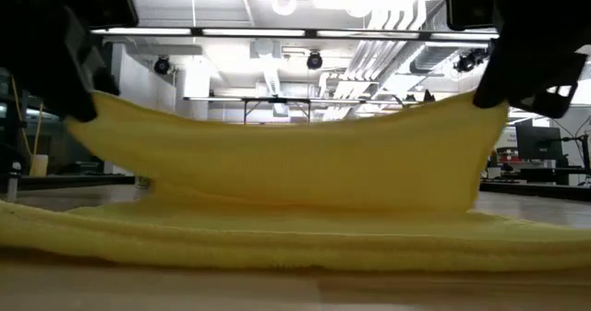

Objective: Fold microfiber towels
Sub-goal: Fold the yellow towel

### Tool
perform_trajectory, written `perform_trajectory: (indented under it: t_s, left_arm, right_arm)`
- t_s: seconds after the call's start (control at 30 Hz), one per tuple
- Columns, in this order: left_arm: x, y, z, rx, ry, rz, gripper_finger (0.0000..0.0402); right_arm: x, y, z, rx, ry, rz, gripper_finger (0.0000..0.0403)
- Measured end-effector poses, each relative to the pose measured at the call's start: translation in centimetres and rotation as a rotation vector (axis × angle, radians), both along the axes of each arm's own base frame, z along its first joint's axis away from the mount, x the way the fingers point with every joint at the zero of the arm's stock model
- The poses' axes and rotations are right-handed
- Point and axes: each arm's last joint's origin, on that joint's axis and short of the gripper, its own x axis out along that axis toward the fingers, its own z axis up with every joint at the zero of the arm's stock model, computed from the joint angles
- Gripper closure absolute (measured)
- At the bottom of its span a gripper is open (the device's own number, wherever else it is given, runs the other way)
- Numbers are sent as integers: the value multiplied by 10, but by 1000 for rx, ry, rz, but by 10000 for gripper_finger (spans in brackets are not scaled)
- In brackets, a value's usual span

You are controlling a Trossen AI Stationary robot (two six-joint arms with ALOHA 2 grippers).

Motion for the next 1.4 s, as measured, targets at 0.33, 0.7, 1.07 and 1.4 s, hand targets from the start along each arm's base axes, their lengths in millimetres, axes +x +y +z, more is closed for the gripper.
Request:
perform_trajectory:
  t_s: [0.33, 0.7, 1.07, 1.4]
  left_arm:
    - [1, -22, -7, -82, -34, -12, 401]
    - [9, -32, -23, -122, -23, -51, 401]
    - [12, -35, -29, -165, -7, -48, 401]
    - [13, -36, -27, -165, -28, -67, 401]
  right_arm:
    - [-11, 17, 0, 55, 10, 14, 403]
    - [-16, 30, -7, 94, 35, 59, 403]
    - [-11, 43, -28, 113, 55, 69, 403]
    - [-12, 42, -29, 96, 58, 82, 403]
